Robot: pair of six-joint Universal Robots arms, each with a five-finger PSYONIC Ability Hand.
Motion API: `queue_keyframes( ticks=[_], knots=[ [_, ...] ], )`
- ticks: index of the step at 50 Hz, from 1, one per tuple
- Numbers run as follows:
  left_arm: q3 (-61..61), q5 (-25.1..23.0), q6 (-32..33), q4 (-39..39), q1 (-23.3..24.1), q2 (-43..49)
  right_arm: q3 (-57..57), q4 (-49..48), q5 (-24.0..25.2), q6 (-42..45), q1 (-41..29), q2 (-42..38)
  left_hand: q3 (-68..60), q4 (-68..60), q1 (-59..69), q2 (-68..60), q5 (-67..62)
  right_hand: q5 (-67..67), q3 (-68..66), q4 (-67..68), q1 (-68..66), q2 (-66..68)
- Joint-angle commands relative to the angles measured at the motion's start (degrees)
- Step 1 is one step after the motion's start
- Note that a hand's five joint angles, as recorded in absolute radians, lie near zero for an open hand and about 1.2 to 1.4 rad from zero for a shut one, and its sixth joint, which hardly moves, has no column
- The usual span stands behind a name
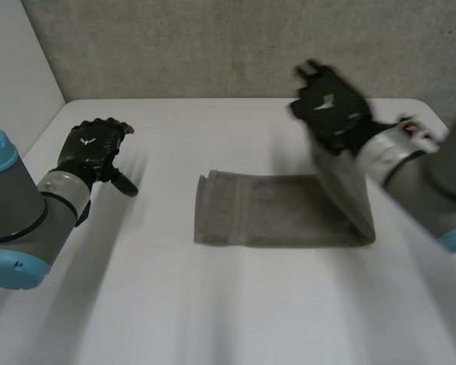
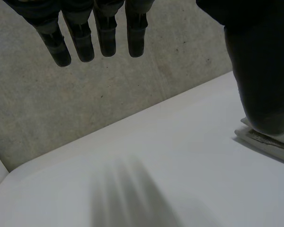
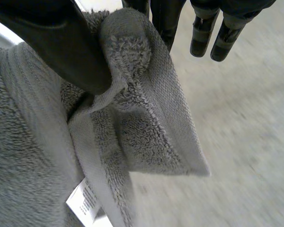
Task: Fold the towel.
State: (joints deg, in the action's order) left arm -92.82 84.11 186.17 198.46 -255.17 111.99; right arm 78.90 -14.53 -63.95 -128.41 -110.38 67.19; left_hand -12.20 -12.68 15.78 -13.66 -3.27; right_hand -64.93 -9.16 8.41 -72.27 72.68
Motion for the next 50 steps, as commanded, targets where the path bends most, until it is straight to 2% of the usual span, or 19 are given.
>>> queue_keyframes(
  ticks=[1,10,21,34,35,36,37,38,45,47,50],
  knots=[
    [-0.17,0.01,-0.02,0.00,0.02,0.07,-5.69,0.20,-5.75,0.09,-10.91,-9.01,2.20,2.68,-5.57,3.45,3.05,-5.07,-0.84,1.59,-7.73,7.32],
    [-0.35,0.00,-0.02,0.00,-0.06,0.07,-9.29,0.03,-8.21,0.09,-17.40,-16.47,2.20,2.68,-5.57,3.45,3.05,-5.07,-0.84,1.59,-7.73,7.32],
    [-0.35,0.01,-0.02,0.09,0.02,0.07,-11.14,0.03,-8.91,0.09,-19.78,-19.73,2.20,2.68,-5.57,3.45,3.05,-5.07,-0.84,1.59,-7.73,7.32],
    [-0.43,-0.08,-0.02,0.09,0.11,0.16,-11.49,0.20,-4.61,-0.09,-20.57,-21.49,2.20,2.68,-5.57,3.45,3.05,-2.11,-0.84,1.59,-4.76,4.36],
    [-0.43,0.00,-0.02,0.00,0.20,0.16,-11.93,0.46,-4.61,-0.09,-20.49,-21.75,2.20,2.68,-5.57,3.45,3.05,12.72,-0.84,1.59,10.06,-10.47],
    [-0.43,0.01,-0.02,0.00,0.20,0.16,-12.02,0.55,-4.61,-0.09,-20.57,-21.84,2.20,2.68,-5.57,3.45,3.05,41.84,-0.84,1.59,39.19,-39.59],
    [-0.43,0.01,-0.02,0.00,0.20,0.16,-12.02,0.55,-4.61,-0.09,-20.57,-21.84,2.20,2.68,-5.57,3.45,3.05,42.13,-0.84,1.59,39.48,-39.88],
    [-0.43,0.01,0.07,0.09,0.29,0.16,-12.02,0.55,-4.69,-0.17,-20.57,-21.75,2.20,2.68,-5.57,3.45,3.05,64.93,-0.84,1.59,71.95,-72.35],
    [-0.08,0.01,-0.02,0.09,0.46,0.16,-11.93,0.55,-5.05,-4.74,-20.22,-19.02,2.20,2.68,-5.57,3.45,3.05,64.93,-0.84,1.59,72.27,-72.68],
    [0.09,0.09,-0.02,0.09,0.46,0.25,-11.32,0.55,-5.05,-11.04,-19.96,-15.88,2.20,2.68,-5.57,3.45,3.05,64.93,-0.84,1.59,72.27,-72.68],
    [0.36,0.01,-0.02,0.09,0.64,0.16,-11.05,0.55,-5.22,-14.67,-19.87,-14.19,2.20,2.68,-5.57,3.45,3.05,64.93,-0.84,1.59,72.27,-72.68]
  ],
)
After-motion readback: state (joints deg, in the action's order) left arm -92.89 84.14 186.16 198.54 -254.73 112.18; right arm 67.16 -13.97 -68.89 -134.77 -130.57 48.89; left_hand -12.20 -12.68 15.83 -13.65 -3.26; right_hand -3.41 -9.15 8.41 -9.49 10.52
